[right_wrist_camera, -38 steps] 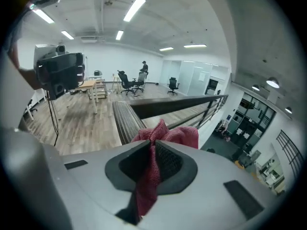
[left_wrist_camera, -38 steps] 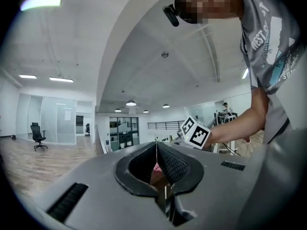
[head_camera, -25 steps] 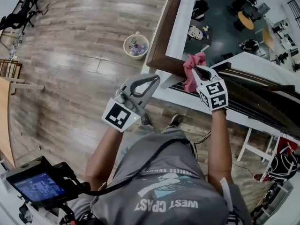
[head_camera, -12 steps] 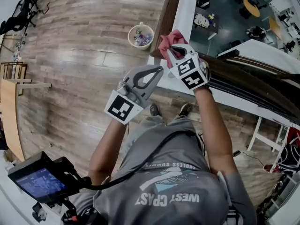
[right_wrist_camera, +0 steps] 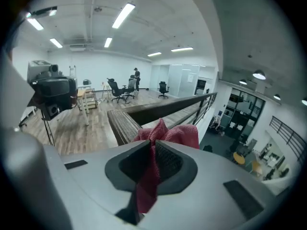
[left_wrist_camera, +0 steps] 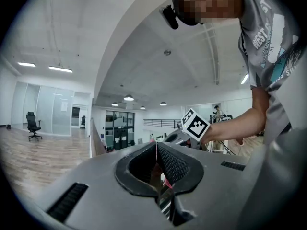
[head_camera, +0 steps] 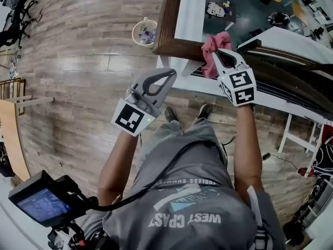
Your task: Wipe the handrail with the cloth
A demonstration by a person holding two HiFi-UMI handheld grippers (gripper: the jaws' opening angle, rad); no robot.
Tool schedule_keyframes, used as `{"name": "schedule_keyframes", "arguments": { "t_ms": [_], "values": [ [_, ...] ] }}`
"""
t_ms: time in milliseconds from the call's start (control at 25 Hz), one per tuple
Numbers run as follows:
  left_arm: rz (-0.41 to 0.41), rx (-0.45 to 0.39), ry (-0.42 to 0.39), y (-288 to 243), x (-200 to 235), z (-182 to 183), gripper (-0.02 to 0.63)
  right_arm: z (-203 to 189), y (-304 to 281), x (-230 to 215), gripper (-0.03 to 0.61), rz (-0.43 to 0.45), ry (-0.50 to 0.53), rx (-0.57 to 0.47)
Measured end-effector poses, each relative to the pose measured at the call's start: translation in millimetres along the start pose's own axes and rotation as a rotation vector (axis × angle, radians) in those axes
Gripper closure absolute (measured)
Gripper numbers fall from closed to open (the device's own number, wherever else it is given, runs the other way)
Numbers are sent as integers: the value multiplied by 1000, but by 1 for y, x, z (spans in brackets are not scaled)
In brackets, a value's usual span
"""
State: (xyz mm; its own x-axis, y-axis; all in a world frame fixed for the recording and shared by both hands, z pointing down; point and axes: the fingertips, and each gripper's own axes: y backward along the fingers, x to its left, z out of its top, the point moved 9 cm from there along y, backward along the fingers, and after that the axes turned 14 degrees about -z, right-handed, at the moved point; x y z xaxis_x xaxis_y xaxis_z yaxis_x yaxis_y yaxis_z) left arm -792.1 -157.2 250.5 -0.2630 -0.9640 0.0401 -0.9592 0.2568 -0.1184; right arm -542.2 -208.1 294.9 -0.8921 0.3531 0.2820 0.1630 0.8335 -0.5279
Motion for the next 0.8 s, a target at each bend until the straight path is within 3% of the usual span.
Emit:
{"name": "schedule_keyframes", "arguments": {
  "t_ms": [80,200,320,440,600,800],
  "values": [
    [-15,-2,-2,-4,-3,0,606,-13,15,-17,548,-19,-79,-12],
    [-39,1,-3,-10,-7,4,607,-24,51,-25,549,-14,-226,-137],
    [-63,9,-18,-18,-12,0,606,-43,85,-14,549,-21,-348,-296],
    [-90,18,-40,-29,-19,-15,607,-76,94,10,548,-30,-407,-367],
    [-124,30,-60,-55,-33,-43,607,-118,70,28,548,-16,-400,-332],
    [-126,39,6,-77,-47,-73,607,-165,2,11,549,-34,-351,-183]
  ]
}}
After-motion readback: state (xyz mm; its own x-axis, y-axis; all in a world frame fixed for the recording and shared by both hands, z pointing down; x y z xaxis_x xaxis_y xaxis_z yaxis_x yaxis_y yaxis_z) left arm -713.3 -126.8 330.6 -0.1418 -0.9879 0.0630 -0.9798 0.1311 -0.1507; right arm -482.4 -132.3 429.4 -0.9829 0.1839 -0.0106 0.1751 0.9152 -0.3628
